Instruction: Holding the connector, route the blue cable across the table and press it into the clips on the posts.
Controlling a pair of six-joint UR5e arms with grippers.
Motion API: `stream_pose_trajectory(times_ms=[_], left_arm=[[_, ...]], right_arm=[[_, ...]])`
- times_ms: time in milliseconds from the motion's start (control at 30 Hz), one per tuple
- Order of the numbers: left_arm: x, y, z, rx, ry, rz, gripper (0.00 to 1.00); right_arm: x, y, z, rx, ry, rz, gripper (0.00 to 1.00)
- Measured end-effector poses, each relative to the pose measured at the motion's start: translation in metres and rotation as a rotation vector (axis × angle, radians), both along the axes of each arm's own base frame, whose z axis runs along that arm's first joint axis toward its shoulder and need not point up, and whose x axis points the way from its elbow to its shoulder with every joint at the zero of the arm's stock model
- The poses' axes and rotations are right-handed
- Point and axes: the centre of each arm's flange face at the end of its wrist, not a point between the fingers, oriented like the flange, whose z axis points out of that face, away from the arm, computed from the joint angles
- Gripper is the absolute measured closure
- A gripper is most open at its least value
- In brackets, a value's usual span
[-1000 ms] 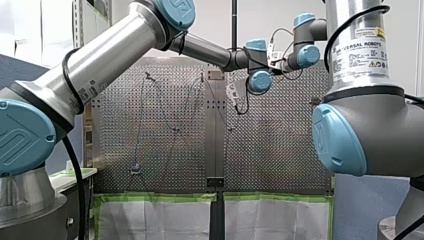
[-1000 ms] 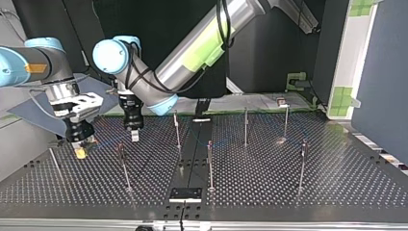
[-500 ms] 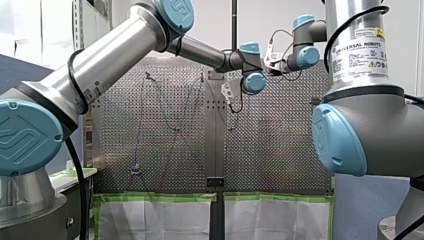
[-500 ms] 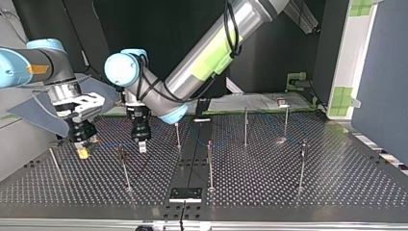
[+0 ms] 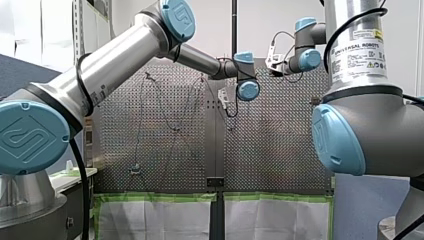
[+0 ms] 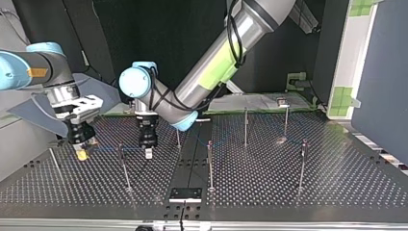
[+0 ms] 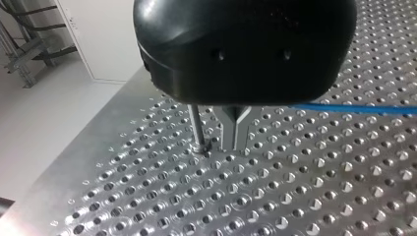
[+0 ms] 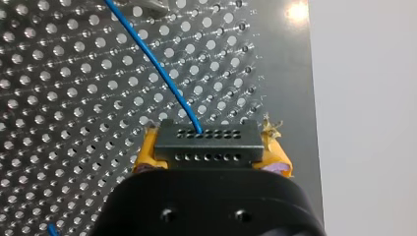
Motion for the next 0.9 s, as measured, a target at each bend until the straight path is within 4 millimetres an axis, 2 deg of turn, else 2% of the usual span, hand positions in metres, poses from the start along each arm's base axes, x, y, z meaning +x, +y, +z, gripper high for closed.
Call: stream_pose_trajectory(times_ms=[233,267,300,333,400,433,467,500,533,567,600,633,667,900], left_arm=[[0.004,0.002,-0.003,0.003,0.002,0.002,0.98],[0.003,0.002,-0.003,0.004,0.004,-0.002,0.93],[0.002,0.001,-0.003,0.005,0.005,-0.006,0.82],[0.001,0.000,-0.003,0.006,0.007,-0.011,0.82],[-0.002,-0.003,-0.004,0.007,0.010,-0.026,0.64],[-0.003,-0.004,-0.004,0.008,0.012,-0.031,0.64],[-0.005,-0.006,-0.004,0.010,0.015,-0.037,0.49],[-0.007,-0.007,-0.004,0.012,0.018,-0.040,0.40],[-0.008,-0.008,-0.005,0.014,0.021,-0.043,0.40],[-0.010,-0.009,-0.006,0.016,0.027,-0.046,0.36],[-0.011,-0.009,-0.007,0.017,0.031,-0.048,0.16],[-0.012,-0.010,-0.008,0.019,0.035,-0.049,0.16],[-0.014,-0.010,-0.008,0.020,0.040,-0.049,0.00],[-0.021,-0.011,-0.012,0.032,0.077,-0.053,0.00]], right_arm=[[-0.002,-0.006,-0.002,-0.002,-0.004,-0.002,1.00],[-0.002,-0.007,-0.002,-0.003,-0.005,-0.003,1.00],[-0.002,-0.008,-0.003,-0.004,-0.006,-0.003,1.00],[-0.003,-0.009,-0.004,-0.004,-0.007,-0.004,1.00],[-0.003,-0.011,-0.007,-0.001,-0.006,-0.005,1.00],[-0.004,-0.012,-0.008,0.001,-0.006,-0.006,1.00],[-0.004,-0.013,-0.009,0.001,-0.005,-0.007,1.00],[-0.004,-0.013,-0.010,0.002,-0.005,-0.008,1.00],[-0.005,-0.014,-0.010,0.002,-0.004,-0.009,1.00],[-0.005,-0.014,-0.010,0.002,-0.004,-0.009,1.00],[-0.005,-0.015,-0.011,0.002,-0.004,-0.009,1.00],[-0.005,-0.015,-0.011,0.002,-0.004,-0.010,1.00],[-0.005,-0.015,-0.011,0.002,-0.004,-0.010,1.00],[-0.006,-0.015,-0.012,0.003,-0.004,-0.010,1.00]])
